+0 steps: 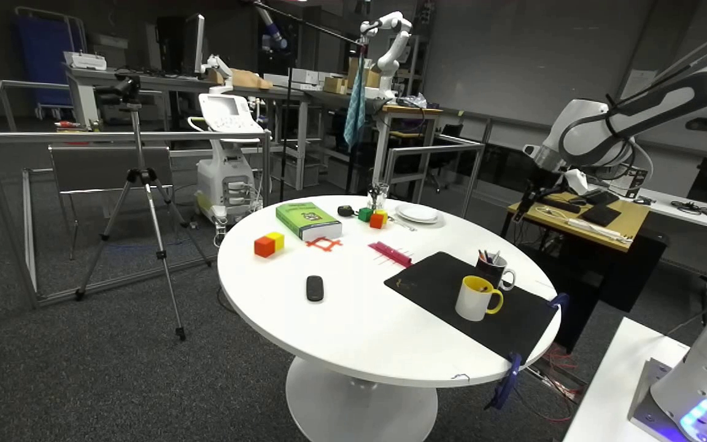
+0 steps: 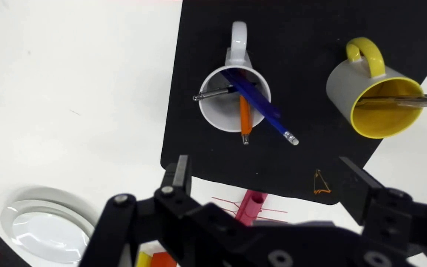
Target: Move the orange pen from the right cup to the left cup
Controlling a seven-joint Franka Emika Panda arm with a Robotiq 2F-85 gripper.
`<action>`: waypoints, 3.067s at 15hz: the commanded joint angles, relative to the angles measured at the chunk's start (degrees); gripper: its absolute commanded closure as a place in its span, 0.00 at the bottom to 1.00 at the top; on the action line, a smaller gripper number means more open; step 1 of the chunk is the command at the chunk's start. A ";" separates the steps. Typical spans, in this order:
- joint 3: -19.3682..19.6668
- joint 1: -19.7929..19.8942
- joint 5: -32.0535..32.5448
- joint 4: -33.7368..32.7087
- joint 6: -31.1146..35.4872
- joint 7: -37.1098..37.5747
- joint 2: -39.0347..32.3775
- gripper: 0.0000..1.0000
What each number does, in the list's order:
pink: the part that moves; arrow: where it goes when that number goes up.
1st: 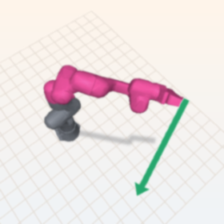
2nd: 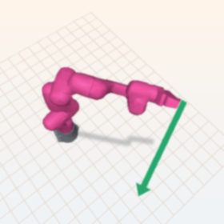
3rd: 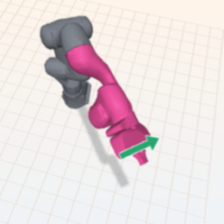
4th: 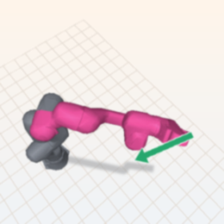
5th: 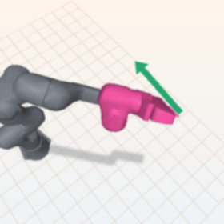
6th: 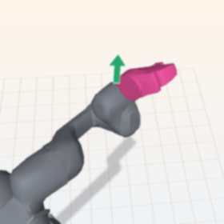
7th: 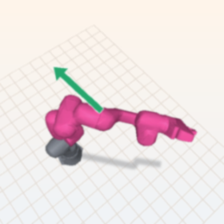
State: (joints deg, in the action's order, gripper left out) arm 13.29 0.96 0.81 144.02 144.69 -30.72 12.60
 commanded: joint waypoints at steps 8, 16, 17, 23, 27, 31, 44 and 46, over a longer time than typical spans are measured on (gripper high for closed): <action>-1.79 0.90 -8.57 -1.14 7.25 -10.24 -6.65 0.00; -2.02 0.88 -11.02 -1.34 11.56 -14.85 -9.41 0.00; -1.98 0.87 -12.12 -1.76 11.84 -15.62 -10.51 0.00; -3.88 2.63 -17.05 -3.85 14.87 -19.34 -16.52 0.00; -4.15 0.90 -26.72 -6.54 19.03 -24.25 -20.75 0.00; -5.69 1.53 -31.40 -9.30 20.25 -27.76 -24.35 0.00; -3.81 0.01 -27.27 -12.41 18.90 -24.76 -30.87 0.00; -3.79 -0.10 -26.85 -12.29 18.78 -24.70 -30.61 0.00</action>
State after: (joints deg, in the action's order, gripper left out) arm 8.71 1.50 -27.51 132.54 163.25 -55.99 -17.85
